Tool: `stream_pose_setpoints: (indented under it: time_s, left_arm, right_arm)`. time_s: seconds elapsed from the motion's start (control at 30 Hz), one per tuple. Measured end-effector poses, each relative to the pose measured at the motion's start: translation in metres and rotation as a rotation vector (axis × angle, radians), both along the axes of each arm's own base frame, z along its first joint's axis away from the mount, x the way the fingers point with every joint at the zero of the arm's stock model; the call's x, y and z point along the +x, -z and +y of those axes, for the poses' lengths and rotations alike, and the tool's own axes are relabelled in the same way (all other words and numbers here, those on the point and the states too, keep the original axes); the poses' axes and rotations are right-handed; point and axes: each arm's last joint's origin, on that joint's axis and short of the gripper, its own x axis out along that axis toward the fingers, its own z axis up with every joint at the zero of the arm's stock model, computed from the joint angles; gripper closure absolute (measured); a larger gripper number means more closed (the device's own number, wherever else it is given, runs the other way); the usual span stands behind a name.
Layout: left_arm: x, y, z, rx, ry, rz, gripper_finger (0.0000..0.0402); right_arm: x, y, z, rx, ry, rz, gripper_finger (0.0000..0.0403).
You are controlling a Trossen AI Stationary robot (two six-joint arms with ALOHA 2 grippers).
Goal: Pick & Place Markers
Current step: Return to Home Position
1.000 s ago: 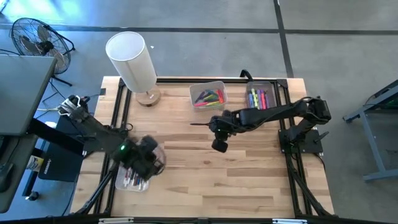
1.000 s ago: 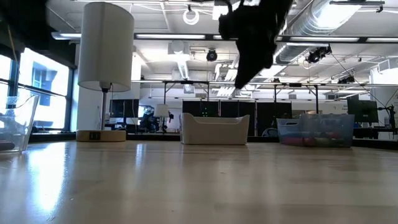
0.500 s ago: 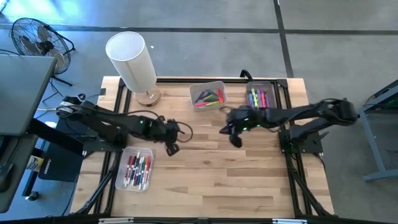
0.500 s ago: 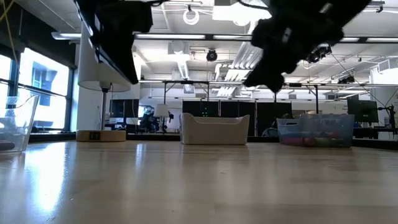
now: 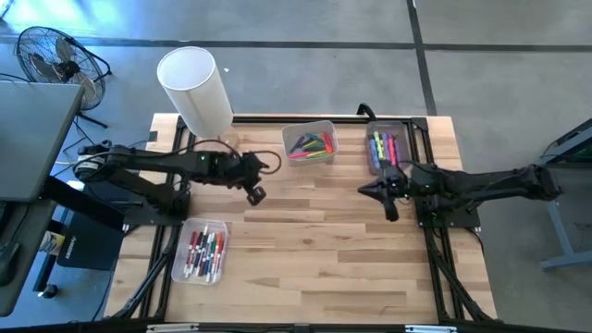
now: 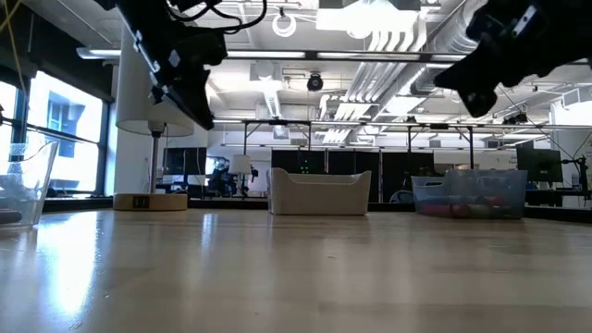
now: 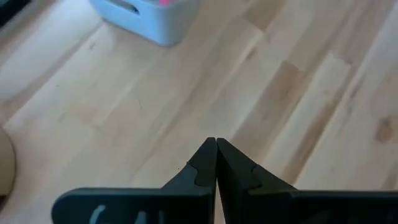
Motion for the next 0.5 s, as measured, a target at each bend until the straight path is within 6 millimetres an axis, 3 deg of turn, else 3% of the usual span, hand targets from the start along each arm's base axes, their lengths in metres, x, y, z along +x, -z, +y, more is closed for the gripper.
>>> stream_pose_setpoints:
  time_s: [0.33,0.5]
  left_arm:
    - [0.003,-0.004,0.024,-0.02,-0.053,-0.066,0.0401]
    - [0.004,-0.005,0.028,-0.022,-0.061,-0.086,0.0401]
  right_arm:
    - [-0.034,0.024,0.01,-0.052,-0.007,-0.144,0.0402]
    - [-0.046,0.025,0.01,-0.073,-0.041,-0.252,0.0402]
